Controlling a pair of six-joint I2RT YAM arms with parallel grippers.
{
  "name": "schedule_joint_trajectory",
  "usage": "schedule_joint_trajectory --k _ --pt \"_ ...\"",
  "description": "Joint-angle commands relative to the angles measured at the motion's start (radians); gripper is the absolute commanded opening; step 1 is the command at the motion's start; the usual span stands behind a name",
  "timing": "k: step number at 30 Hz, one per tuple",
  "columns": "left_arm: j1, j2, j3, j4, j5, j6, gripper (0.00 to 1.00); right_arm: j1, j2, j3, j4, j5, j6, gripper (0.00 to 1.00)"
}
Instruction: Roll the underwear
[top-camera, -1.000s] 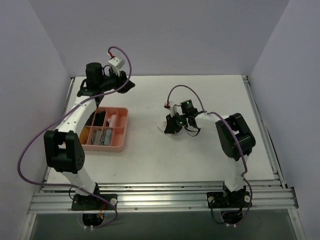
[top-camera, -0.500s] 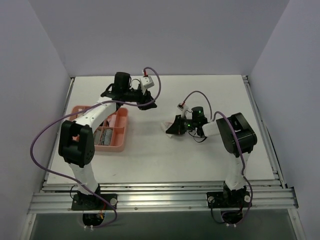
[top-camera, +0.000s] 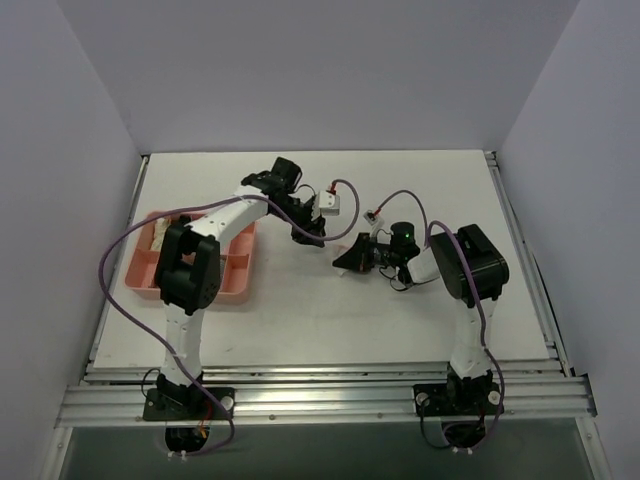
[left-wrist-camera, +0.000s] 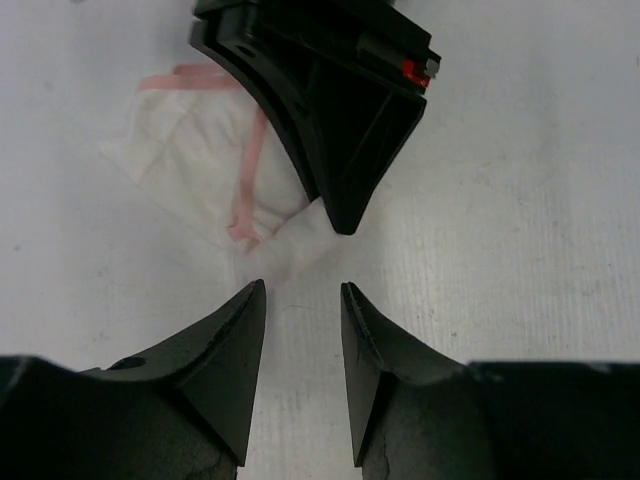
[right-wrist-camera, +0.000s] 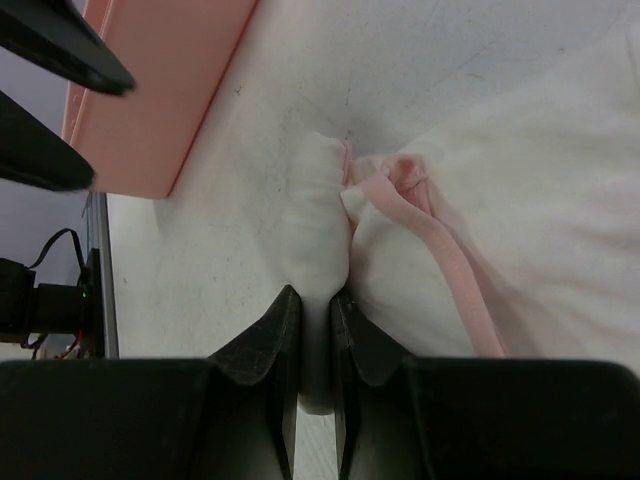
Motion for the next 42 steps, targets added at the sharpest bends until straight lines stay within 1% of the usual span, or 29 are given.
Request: schedule_joint_trajectory --k 1,4,7,10,12,17,21,28,30,31,32,33,34,35,36,37,38,39,40,42 --pt "-0.066 0.038 0.054 -0.146 -0.065 0.173 0.45 0.001 0.079 -0.060 -0.160 0.060 -0.014 0.00" --pt "-0.101 0.069 0.068 -0.138 -0.099 0.216 0.45 0.001 0.074 -0.063 -0.164 0.063 -0.015 0.00" --pt "-0.117 0.093 0.088 -0.135 -0.101 0.230 0.45 0.005 0.071 -0.056 -0.180 0.064 -0.018 0.00" --pt "-0.126 0.095 0.068 -0.085 -0.108 0.238 0.47 0.013 0.077 -0.043 -0.210 0.063 -0.030 0.00" --pt "-0.141 0.104 0.059 -0.062 -0.137 0.248 0.48 0.013 0.089 -0.033 -0.219 0.064 -0.030 0.00" --pt "-0.149 0.147 0.109 -0.120 -0.194 0.288 0.47 0.013 0.094 -0.035 -0.221 0.067 -0.035 0.00" --pt "-0.147 0.161 0.120 -0.129 -0.230 0.322 0.47 0.014 0.089 -0.035 -0.221 0.067 -0.038 0.00" --pt "-0.143 0.211 0.158 -0.131 -0.227 0.353 0.46 0.021 0.083 -0.033 -0.226 0.055 -0.038 0.00" --pt "-0.143 0.237 0.184 -0.138 -0.217 0.363 0.43 0.024 0.074 -0.035 -0.229 0.060 -0.040 0.00" --pt "-0.144 0.248 0.200 -0.157 -0.204 0.373 0.38 0.025 0.072 -0.033 -0.241 0.061 -0.040 0.00" --pt "-0.144 0.260 0.219 -0.225 -0.185 0.412 0.35 0.025 0.069 -0.030 -0.250 0.067 -0.043 0.02" --pt "-0.144 0.288 0.262 -0.259 -0.156 0.425 0.31 0.025 0.060 -0.029 -0.262 0.085 -0.044 0.04" --pt "-0.144 0.306 0.287 -0.302 -0.142 0.460 0.26 0.025 0.054 -0.030 -0.278 0.096 -0.047 0.11" --pt "-0.144 0.323 0.318 -0.398 -0.132 0.477 0.23 0.025 0.045 -0.032 -0.284 0.109 -0.047 0.13" --pt "-0.144 0.364 0.351 -0.445 -0.122 0.489 0.20 0.025 0.022 -0.035 -0.292 0.125 -0.047 0.14" --pt "-0.146 0.388 0.421 -0.544 -0.122 0.515 0.18 0.025 0.010 -0.038 -0.302 0.133 -0.044 0.16" --pt "-0.147 0.409 0.454 -0.592 -0.121 0.526 0.14 0.025 -0.007 -0.040 -0.310 0.141 -0.044 0.17" --pt "-0.152 0.444 0.485 -0.633 -0.124 0.540 0.13 0.024 -0.044 -0.044 -0.319 0.148 -0.047 0.19" --pt "-0.155 0.458 0.525 -0.672 -0.124 0.560 0.13 0.024 -0.064 -0.043 -0.353 0.167 -0.050 0.23" --pt "-0.161 0.475 0.540 -0.718 -0.127 0.560 0.11 0.024 -0.137 -0.041 -0.406 0.204 -0.073 0.27"
